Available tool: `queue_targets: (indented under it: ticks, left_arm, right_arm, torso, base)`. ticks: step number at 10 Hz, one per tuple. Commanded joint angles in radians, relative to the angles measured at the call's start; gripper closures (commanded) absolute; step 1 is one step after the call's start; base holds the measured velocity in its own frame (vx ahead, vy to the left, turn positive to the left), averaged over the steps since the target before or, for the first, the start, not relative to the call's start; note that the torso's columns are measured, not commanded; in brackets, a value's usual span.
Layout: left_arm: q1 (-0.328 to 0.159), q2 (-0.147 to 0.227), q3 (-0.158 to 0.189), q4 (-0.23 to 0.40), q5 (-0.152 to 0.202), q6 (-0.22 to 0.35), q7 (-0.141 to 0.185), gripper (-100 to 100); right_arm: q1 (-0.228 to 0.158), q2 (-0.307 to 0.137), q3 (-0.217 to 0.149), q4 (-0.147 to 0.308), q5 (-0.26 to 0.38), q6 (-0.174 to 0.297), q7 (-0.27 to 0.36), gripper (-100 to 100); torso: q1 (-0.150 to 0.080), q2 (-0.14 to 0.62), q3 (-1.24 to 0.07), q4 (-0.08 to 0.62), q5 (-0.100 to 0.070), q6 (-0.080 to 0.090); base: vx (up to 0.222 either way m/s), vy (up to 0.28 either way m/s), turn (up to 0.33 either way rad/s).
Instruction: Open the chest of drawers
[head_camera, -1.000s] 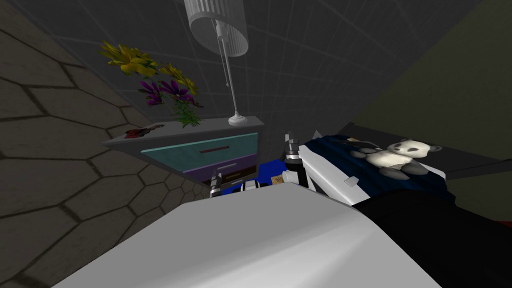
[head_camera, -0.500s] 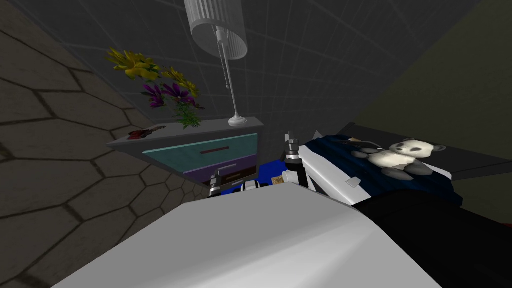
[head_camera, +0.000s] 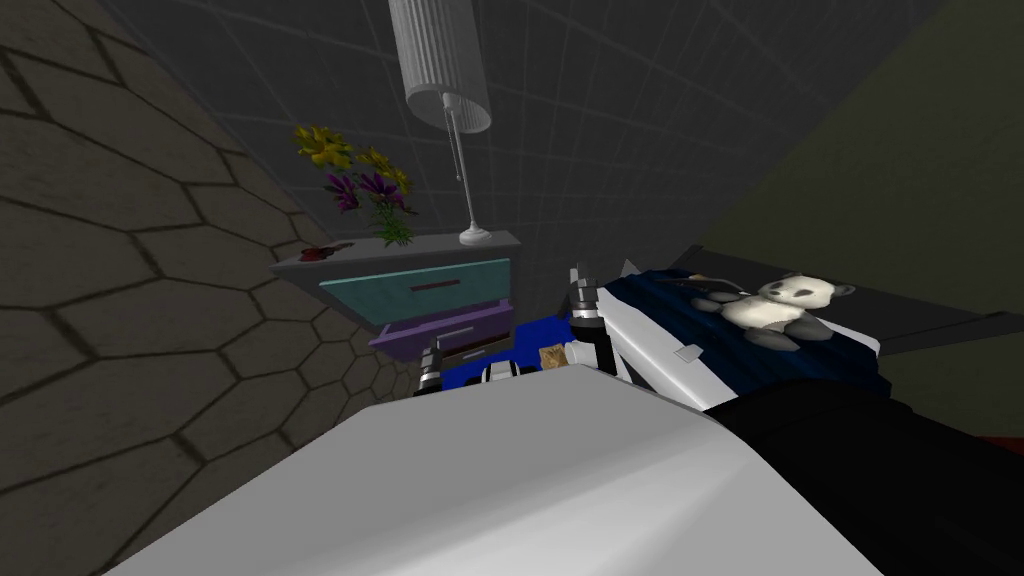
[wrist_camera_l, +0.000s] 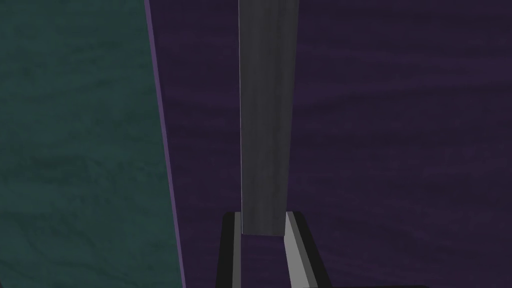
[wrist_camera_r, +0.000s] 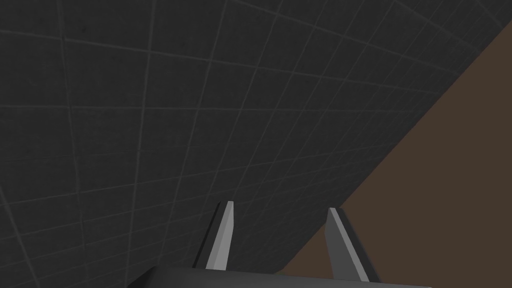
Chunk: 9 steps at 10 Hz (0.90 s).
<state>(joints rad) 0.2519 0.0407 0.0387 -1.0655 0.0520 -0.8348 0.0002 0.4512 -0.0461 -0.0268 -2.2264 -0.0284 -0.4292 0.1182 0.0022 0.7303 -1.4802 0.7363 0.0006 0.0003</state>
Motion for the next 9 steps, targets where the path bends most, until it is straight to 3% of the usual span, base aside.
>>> queue_targets:
  ticks: [1, 3, 4, 9]
  left_arm:
    - [0.009, 0.002, -0.005, -0.01, -0.003, 0.007, 0.002, 100]
    - [0.019, 0.003, -0.01, -0.02, -0.005, 0.015, 0.005, 100]
    - [0.005, 0.006, -0.008, -0.045, -0.004, 0.038, 0.006, -100]
    - [-0.035, 0.028, 0.002, -0.154, -0.001, 0.183, 0.017, -100]
  right_arm:
    - [0.0, 0.0, 0.0, 0.0, 0.0, 0.0, 0.0, 0]
    - [0.0, 0.0, 0.0, 0.0, 0.0, 0.0, 0.0, 0]
    - [0.0, 0.0, 0.0, 0.0, 0.0, 0.0, 0.0, 0]
    - [0.0, 0.0, 0.0, 0.0, 0.0, 0.0, 0.0, 0]
  torso:
    - [-0.001, 0.003, 0.001, -0.001, 0.0, 0.0]
    - [0.001, 0.008, 0.005, -0.001, 0.002, -0.001]
    - [0.001, 0.009, 0.006, -0.001, 0.002, -0.002]
    - [-0.002, 0.008, 0.005, 0.002, -0.001, 0.0]
  base:
    - [-0.157, -0.031, 0.018]
    - [-0.205, -0.011, 0.011]
    - [-0.129, -0.025, 0.017]
    - [-0.037, -0.02, 0.021]
